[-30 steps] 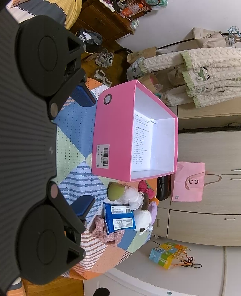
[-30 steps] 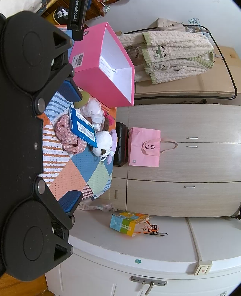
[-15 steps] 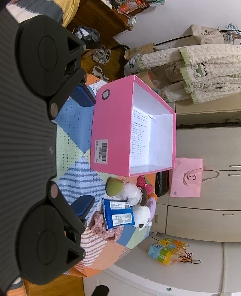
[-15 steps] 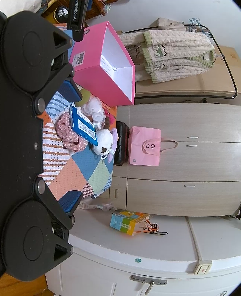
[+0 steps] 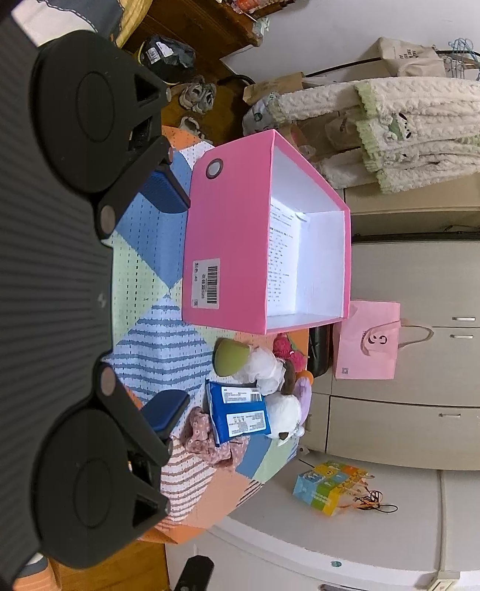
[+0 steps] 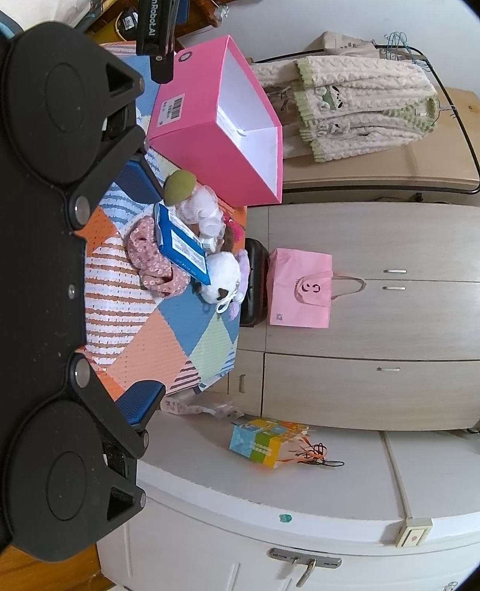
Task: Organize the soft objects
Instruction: 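Move both tools toward the items beside the pink box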
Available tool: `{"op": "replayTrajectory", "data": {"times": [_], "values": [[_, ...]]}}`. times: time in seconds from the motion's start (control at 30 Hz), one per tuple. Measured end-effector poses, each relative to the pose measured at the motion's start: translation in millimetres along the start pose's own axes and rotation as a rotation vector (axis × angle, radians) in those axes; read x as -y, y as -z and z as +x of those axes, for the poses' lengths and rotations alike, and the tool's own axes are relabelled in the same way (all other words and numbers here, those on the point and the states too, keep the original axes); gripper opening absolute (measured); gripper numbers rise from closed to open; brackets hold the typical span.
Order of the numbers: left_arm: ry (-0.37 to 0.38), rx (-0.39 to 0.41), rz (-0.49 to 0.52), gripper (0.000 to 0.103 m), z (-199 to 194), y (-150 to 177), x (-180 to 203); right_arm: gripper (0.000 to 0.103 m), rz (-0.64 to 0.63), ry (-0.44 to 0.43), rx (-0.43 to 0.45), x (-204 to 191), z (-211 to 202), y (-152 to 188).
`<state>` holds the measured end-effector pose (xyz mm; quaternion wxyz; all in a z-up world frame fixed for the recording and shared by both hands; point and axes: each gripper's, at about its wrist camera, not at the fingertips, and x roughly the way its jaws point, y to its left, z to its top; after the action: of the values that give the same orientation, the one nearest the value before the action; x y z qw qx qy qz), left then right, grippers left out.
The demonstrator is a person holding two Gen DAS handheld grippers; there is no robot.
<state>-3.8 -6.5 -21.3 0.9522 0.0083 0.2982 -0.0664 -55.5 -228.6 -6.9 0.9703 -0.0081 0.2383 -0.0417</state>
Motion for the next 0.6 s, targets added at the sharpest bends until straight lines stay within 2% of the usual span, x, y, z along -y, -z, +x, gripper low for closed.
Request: {"op": "replayTrajectory", "data": {"times": [0.47, 0.6], "values": [[0.007, 0.021, 0.023, 0.103, -2, 0, 8, 0.103, -0.018, -0.014, 0.004, -1, 0, 0], [0.005, 0.041, 0.036, 0.103, 0, 1, 15, 0.103, -0.019, -0.078, 0.01, 2, 2, 2]]}}
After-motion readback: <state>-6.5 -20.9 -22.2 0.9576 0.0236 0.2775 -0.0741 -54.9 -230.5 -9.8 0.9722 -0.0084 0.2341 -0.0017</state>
